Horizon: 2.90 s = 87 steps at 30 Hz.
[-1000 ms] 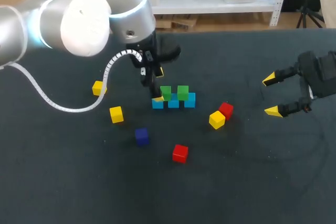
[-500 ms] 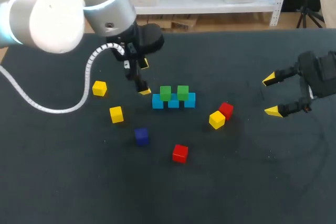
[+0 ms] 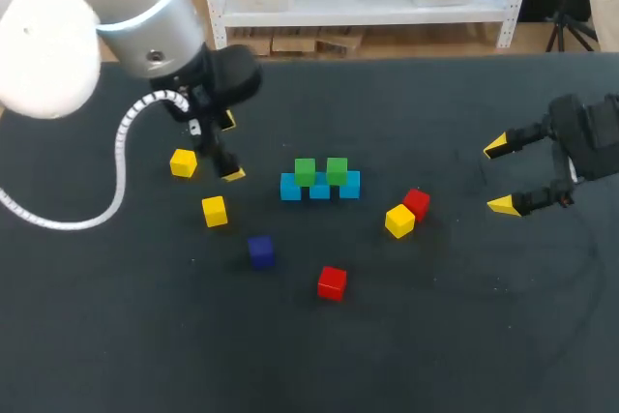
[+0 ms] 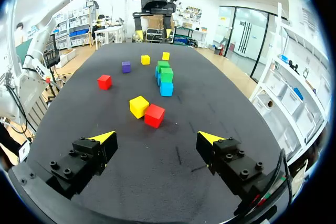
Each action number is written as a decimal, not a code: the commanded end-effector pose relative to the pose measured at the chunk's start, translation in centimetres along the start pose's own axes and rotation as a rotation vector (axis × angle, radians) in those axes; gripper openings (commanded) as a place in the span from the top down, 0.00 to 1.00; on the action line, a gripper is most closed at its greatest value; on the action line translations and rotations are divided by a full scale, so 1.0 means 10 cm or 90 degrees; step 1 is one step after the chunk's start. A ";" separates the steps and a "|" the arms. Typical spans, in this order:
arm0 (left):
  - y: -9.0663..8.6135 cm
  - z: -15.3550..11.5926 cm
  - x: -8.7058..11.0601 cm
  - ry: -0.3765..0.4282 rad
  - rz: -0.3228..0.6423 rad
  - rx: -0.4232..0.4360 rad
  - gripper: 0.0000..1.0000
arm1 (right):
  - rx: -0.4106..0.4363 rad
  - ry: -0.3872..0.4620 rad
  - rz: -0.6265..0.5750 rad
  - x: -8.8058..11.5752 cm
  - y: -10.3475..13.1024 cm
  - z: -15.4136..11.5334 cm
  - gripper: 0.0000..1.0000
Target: Place the blue cubes, place green cubes on the blue cubes, place the yellow cubes on the green cubes, then place the red cubes on the yellow cubes, and place purple cube on the red cubes.
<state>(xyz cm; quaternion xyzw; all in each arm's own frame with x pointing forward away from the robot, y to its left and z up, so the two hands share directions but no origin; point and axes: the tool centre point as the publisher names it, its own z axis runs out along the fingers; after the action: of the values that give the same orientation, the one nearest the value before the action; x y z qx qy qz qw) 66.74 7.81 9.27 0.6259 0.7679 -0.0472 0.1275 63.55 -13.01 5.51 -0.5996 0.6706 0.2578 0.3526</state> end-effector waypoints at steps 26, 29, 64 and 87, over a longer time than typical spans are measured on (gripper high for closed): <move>-0.23 0.44 0.64 0.053 -0.057 0.030 0.00 | 0.000 -0.001 -0.001 0.00 0.00 0.00 0.00; -0.24 0.50 0.66 0.059 -0.055 0.034 0.00 | 0.000 -0.001 -0.001 0.00 0.00 0.00 0.00; -0.25 0.75 0.66 0.060 -0.029 0.052 1.00 | 0.000 -0.001 -0.001 0.00 0.00 0.00 0.00; -0.18 -0.07 -0.06 0.040 0.083 0.013 1.00 | 0.000 -0.001 -0.001 0.00 0.00 0.00 0.00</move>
<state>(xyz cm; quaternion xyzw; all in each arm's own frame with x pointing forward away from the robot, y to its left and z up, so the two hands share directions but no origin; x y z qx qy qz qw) 64.91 7.84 8.75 0.6741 0.7296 -0.0327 0.1104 63.55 -13.01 5.51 -0.5996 0.6706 0.2578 0.3526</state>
